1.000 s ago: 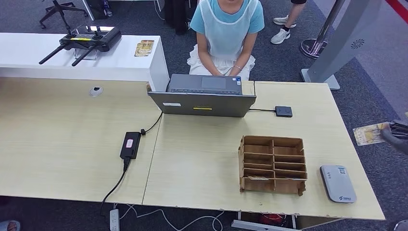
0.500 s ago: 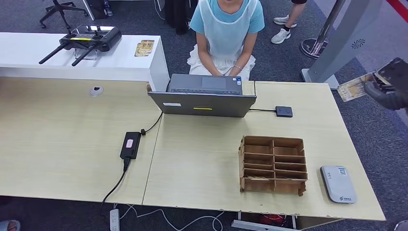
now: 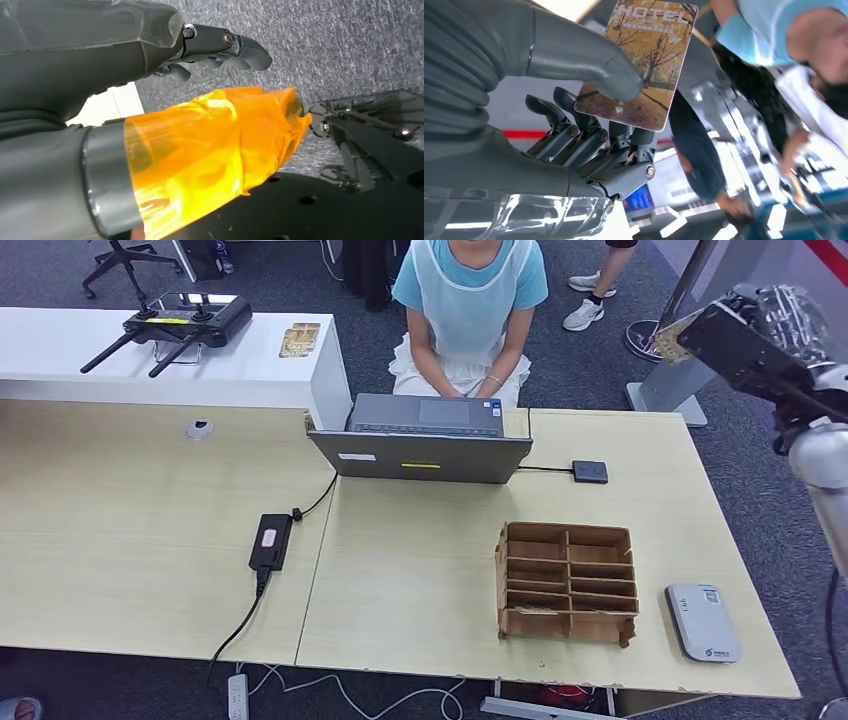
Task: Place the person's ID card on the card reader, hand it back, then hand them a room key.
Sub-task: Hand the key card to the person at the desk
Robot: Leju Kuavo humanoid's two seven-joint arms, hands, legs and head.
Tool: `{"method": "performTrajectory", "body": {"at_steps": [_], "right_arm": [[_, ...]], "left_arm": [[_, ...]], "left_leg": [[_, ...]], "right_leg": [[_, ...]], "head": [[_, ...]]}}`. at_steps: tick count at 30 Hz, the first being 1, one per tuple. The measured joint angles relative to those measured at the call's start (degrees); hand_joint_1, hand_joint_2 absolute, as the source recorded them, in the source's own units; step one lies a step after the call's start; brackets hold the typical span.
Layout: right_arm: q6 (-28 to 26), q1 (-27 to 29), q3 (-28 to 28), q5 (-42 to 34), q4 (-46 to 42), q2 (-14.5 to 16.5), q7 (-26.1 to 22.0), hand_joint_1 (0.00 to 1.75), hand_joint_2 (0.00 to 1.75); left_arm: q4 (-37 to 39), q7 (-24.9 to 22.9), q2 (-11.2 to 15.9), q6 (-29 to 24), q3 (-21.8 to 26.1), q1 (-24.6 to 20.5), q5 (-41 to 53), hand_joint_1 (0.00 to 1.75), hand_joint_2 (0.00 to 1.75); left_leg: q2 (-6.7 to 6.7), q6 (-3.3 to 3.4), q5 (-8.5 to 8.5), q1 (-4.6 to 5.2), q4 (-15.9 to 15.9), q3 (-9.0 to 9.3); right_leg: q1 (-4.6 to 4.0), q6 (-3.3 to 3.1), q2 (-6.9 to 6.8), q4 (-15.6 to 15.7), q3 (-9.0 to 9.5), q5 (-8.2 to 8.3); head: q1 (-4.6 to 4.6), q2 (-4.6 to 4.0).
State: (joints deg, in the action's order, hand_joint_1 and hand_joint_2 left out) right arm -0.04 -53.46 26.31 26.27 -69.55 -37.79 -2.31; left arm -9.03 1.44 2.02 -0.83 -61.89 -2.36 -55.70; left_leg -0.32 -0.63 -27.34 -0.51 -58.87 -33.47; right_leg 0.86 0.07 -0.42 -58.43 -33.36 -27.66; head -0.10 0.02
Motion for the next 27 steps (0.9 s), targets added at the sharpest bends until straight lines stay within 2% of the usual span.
{"method": "performTrajectory", "body": {"at_steps": [3, 11, 17, 27], "right_arm": [[-2.7, -1.1, 1.7, 4.3, 0.2, 2.9, -0.6, 1.75, 1.75], [-3.9, -2.6, 4.1, 9.8, 1.7, 7.9, -0.5, 1.75, 1.75], [-4.9, -5.7, 7.5, 17.5, 6.5, 14.3, 1.0, 1.75, 1.75], [-3.8, -9.8, 10.8, 20.7, 12.9, 21.2, 2.5, 1.75, 1.75]], "left_arm": [[0.0, 0.0, -0.1, -0.4, -0.6, -0.3, 0.4, 0.0, 0.0], [0.0, -0.4, -0.1, -0.6, -1.8, -0.7, 1.4, 0.0, 0.0], [0.0, -1.2, -0.1, -0.8, -3.1, -1.4, 2.3, 0.0, 0.0], [0.0, -1.5, -0.5, -0.4, -3.8, -2.0, 2.6, 0.0, 0.0]], "left_leg": [[-0.02, -0.01, 0.01, -0.01, 0.0, 0.0], [-0.03, -0.02, 0.01, -0.01, 0.0, -0.03], [-0.01, -0.08, 0.06, -0.04, 0.0, 0.02], [-0.02, -0.1, 0.07, -0.07, 0.0, -0.01]], "right_leg": [[-0.01, -0.01, -0.01, 0.0, -0.01, 0.0], [0.0, -0.01, -0.01, 0.0, 0.0, 0.01], [-0.04, -0.08, 0.01, 0.0, -0.02, 0.05], [-0.08, -0.11, 0.0, 0.0, -0.02, 0.07]], "head": [[-0.01, 0.0], [-0.01, -0.01], [-0.01, 0.0], [0.02, 0.0]]}}
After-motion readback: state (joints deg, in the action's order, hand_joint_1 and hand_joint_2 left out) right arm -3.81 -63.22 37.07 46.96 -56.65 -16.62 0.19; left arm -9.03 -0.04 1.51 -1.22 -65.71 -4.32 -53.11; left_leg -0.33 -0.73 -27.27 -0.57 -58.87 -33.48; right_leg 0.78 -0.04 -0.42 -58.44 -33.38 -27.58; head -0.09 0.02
